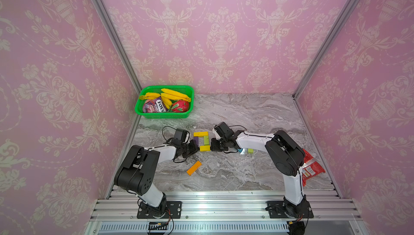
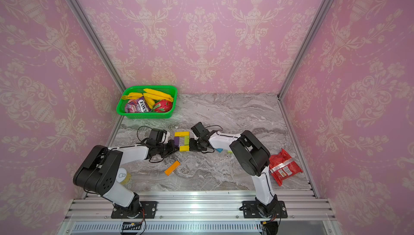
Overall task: Assemble the letter p with building blocks
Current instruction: Assemble the building block at the center of the board.
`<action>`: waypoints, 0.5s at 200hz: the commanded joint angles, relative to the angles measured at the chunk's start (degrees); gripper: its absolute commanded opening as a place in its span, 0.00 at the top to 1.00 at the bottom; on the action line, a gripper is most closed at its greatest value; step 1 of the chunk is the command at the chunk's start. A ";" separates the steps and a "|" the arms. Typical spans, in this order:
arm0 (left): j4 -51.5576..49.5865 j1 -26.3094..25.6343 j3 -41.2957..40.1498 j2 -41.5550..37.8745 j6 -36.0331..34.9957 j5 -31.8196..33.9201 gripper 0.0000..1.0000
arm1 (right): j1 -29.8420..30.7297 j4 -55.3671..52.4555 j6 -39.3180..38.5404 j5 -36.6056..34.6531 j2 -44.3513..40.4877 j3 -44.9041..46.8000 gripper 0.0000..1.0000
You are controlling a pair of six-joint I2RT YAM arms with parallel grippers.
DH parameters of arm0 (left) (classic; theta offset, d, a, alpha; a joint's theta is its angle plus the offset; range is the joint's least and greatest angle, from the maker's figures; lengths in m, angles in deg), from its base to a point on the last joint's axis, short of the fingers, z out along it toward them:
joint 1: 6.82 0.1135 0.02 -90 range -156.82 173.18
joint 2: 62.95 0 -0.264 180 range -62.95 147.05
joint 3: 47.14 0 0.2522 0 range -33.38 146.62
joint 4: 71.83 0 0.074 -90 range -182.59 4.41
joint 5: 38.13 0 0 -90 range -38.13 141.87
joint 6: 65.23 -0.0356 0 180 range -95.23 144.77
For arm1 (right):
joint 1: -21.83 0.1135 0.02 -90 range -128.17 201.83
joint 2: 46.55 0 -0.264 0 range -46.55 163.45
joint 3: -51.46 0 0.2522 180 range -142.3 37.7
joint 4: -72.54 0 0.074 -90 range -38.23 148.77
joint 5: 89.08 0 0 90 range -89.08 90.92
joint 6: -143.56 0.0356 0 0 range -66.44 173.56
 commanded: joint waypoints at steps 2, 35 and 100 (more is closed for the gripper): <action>-1.49 -0.54 1.08 0.95 0.57 0.13 1.00 | 0.12 -2.45 -0.92 -0.59 3.46 -0.16 0.90; -1.61 -0.54 1.33 0.96 0.53 0.26 1.00 | 0.12 -2.52 -0.88 -0.43 3.54 -0.25 0.90; -2.05 -0.54 1.52 0.77 0.23 0.57 1.00 | 0.13 -2.37 -0.62 -0.12 3.87 -0.52 0.90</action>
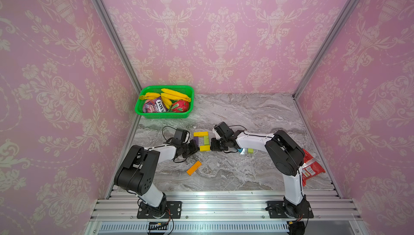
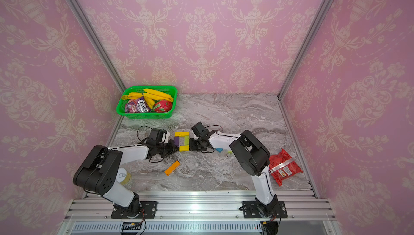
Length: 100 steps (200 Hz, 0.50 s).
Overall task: Assemble the letter p with building blocks
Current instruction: Assemble the building block at the center of the board.
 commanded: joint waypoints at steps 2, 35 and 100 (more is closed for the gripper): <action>-1.56 -0.54 1.30 0.78 0.24 0.50 1.00 | 0.14 -2.28 -0.60 -0.21 3.76 -0.33 0.90; -1.85 -0.54 1.46 0.58 0.25 0.79 1.00 | 0.14 -2.14 -0.54 -0.15 3.59 0.04 0.90; -2.34 -0.54 1.95 0.60 0.10 1.08 1.00 | 0.14 -2.14 -0.63 -0.04 3.75 0.05 0.90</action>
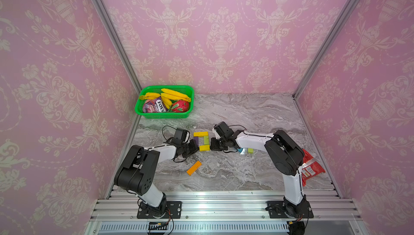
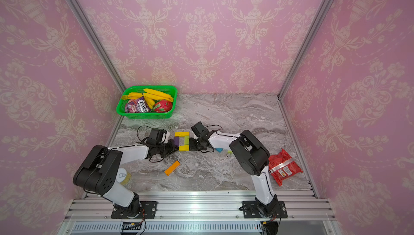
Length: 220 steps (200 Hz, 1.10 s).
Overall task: Assemble the letter p with building blocks
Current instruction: Assemble the building block at the center of the board.
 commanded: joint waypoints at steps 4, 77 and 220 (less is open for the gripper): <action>-1.42 -0.54 1.41 0.60 0.07 0.25 1.00 | 0.21 -2.52 -0.55 -0.06 3.42 0.39 0.90; -1.57 -0.54 1.50 0.81 -0.01 0.25 1.00 | 0.22 -2.89 -0.68 -0.47 3.18 0.64 0.90; -6.34 -0.12 1.92 -2.90 -2.56 3.32 1.00 | 0.21 -3.68 -0.77 -2.01 1.04 2.29 0.90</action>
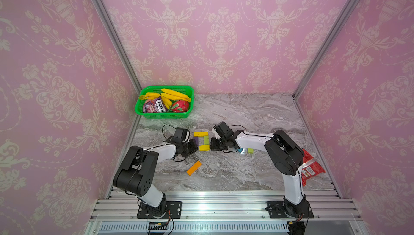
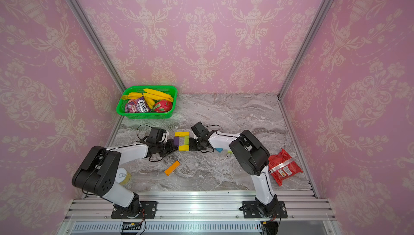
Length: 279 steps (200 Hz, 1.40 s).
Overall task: Assemble the letter p with building blocks
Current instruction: Assemble the building block at the center of the board.
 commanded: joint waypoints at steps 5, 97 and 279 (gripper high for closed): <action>-2.24 -0.15 0.37 -2.21 -1.61 0.97 1.00 | 0.20 -3.89 -0.77 -1.90 1.00 2.41 0.90; -0.41 -0.18 -1.09 -1.74 -0.69 -0.27 1.00 | 0.20 -2.76 -0.42 -0.44 1.61 2.69 0.90; 2.33 -0.41 0.32 2.07 0.28 -2.57 1.00 | 0.10 -4.09 -0.50 -1.19 2.08 2.24 0.90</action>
